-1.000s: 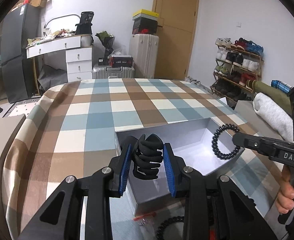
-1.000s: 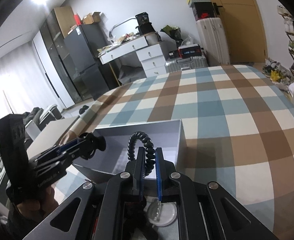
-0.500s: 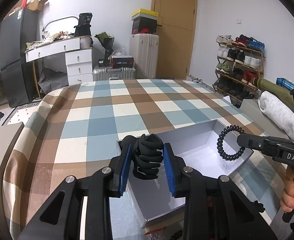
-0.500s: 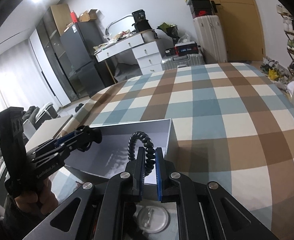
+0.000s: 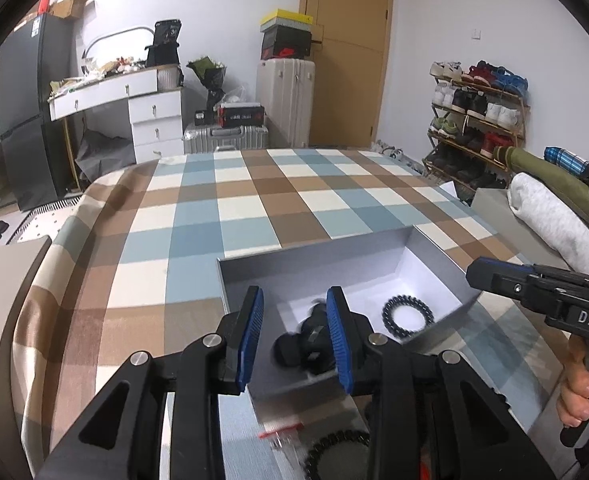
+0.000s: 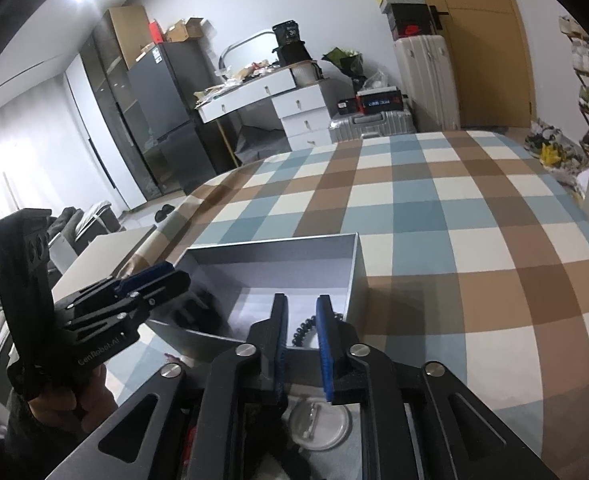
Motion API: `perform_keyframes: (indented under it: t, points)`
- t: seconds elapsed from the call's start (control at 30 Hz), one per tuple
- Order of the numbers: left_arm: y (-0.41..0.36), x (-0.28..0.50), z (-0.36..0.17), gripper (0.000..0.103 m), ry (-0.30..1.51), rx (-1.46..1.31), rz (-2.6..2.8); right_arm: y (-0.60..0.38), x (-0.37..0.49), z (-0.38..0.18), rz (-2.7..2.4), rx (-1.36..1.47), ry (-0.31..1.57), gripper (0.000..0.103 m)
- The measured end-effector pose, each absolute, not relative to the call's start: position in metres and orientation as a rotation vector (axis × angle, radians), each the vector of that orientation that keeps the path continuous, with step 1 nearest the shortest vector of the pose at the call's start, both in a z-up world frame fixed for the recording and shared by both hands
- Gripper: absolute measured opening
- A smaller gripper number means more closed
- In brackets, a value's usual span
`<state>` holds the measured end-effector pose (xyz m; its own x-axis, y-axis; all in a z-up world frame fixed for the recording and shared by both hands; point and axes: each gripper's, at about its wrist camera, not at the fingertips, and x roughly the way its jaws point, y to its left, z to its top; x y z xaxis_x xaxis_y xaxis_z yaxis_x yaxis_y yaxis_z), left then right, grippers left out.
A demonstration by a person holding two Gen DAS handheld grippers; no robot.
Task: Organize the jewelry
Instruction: 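Move the open right tool back toward the jewelry pile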
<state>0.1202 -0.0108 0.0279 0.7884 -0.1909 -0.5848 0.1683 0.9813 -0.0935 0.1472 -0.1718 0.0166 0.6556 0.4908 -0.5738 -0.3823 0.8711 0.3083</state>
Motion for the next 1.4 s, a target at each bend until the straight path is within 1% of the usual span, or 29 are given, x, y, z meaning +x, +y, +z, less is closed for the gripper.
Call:
perform_keyframes:
  t: [0.07, 0.1, 0.13, 0.17, 0.2, 0.23, 0.27, 0.33, 0.37, 0.4, 0.43, 0.47, 0.63, 0.93, 1.13, 1.4]
  points:
    - [-0.011, 0.116, 0.031, 0.029, 0.627, -0.041, -0.191, -0.173, 0.142, 0.020, 0.492, 0.156, 0.680, 0.029]
    - [-0.010, 0.113, 0.033, 0.038, 0.628, -0.049, -0.183, -0.174, 0.139, 0.021, 0.488, 0.153, 0.669, 0.031]
    - [-0.009, 0.112, 0.033, 0.049, 0.629, -0.059, -0.181, -0.175, 0.136, 0.023, 0.485, 0.150, 0.662, 0.037]
    - [-0.009, 0.109, 0.034, 0.056, 0.629, -0.072, -0.179, -0.176, 0.135, 0.023, 0.484, 0.146, 0.661, 0.045]
    - [-0.008, 0.106, 0.036, 0.069, 0.627, -0.086, -0.176, -0.177, 0.132, 0.024, 0.482, 0.140, 0.661, 0.050]
    - [-0.007, 0.103, 0.037, 0.080, 0.623, -0.093, -0.174, -0.177, 0.131, 0.024, 0.482, 0.133, 0.660, 0.060]
    - [-0.007, 0.100, 0.039, 0.084, 0.616, -0.097, -0.170, -0.178, 0.128, 0.025, 0.485, 0.124, 0.659, 0.071]
    - [-0.008, 0.092, 0.042, 0.088, 0.597, -0.098, -0.161, -0.178, 0.121, 0.027, 0.498, 0.104, 0.647, 0.080]
    - [-0.009, 0.088, 0.043, 0.091, 0.595, -0.095, -0.160, -0.179, 0.118, 0.027, 0.500, 0.096, 0.644, 0.087]
    - [-0.011, 0.084, 0.044, 0.100, 0.596, -0.089, -0.158, -0.179, 0.115, 0.028, 0.501, 0.086, 0.644, 0.091]
    - [-0.011, 0.082, 0.044, 0.102, 0.593, -0.082, -0.156, -0.179, 0.112, 0.028, 0.499, 0.077, 0.643, 0.099]
    - [-0.013, 0.077, 0.045, 0.102, 0.584, -0.072, -0.156, -0.179, 0.109, 0.028, 0.495, 0.069, 0.638, 0.103]
    - [-0.018, 0.065, 0.042, 0.102, 0.576, -0.027, -0.149, -0.180, 0.100, 0.022, 0.462, 0.035, 0.641, 0.103]
    - [-0.018, 0.057, 0.027, 0.102, 0.576, -0.002, -0.165, -0.185, 0.093, -0.001, 0.436, 0.022, 0.714, 0.103]
    - [-0.015, 0.059, 0.018, 0.102, 0.601, 0.002, -0.151, -0.181, 0.097, -0.018, 0.422, -0.051, 0.780, 0.103]
    - [-0.012, 0.060, 0.009, 0.102, 0.637, -0.021, -0.156, -0.185, 0.096, -0.027, 0.395, -0.068, 0.804, 0.103]
